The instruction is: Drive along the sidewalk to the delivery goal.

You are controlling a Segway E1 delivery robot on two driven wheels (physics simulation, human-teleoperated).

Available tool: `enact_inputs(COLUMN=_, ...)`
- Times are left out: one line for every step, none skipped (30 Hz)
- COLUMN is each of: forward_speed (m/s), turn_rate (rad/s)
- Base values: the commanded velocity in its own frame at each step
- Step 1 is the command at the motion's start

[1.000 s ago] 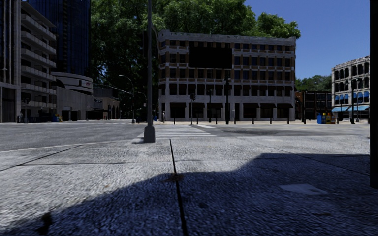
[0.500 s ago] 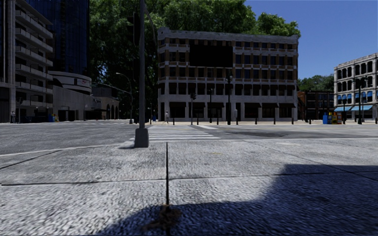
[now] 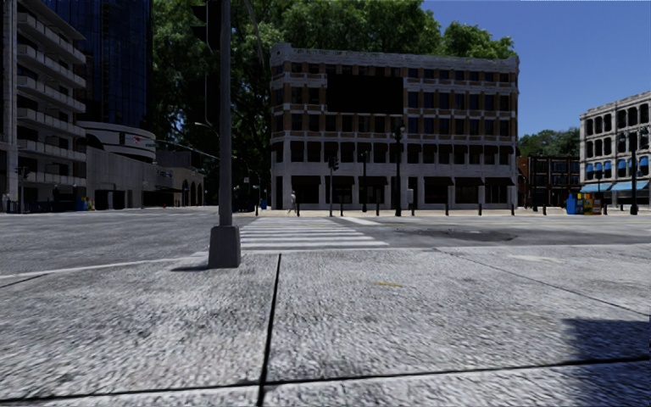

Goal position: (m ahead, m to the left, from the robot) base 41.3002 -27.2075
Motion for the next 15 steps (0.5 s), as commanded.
enact_inputs(forward_speed=2.00, turn_rate=0.00)
enact_inputs(forward_speed=2.00, turn_rate=0.00)
enact_inputs(forward_speed=2.00, turn_rate=0.00)
enact_inputs(forward_speed=2.00, turn_rate=0.01)
enact_inputs(forward_speed=2.00, turn_rate=0.07)
enact_inputs(forward_speed=2.00, turn_rate=0.07)
enact_inputs(forward_speed=2.00, turn_rate=0.09)
enact_inputs(forward_speed=2.00, turn_rate=0.11)
enact_inputs(forward_speed=2.00, turn_rate=0.12)
enact_inputs(forward_speed=2.00, turn_rate=0.12)
enact_inputs(forward_speed=2.00, turn_rate=0.13)
enact_inputs(forward_speed=2.00, turn_rate=0.15)
enact_inputs(forward_speed=2.00, turn_rate=0.17)
enact_inputs(forward_speed=2.00, turn_rate=0.17)
enact_inputs(forward_speed=2.00, turn_rate=0.19)
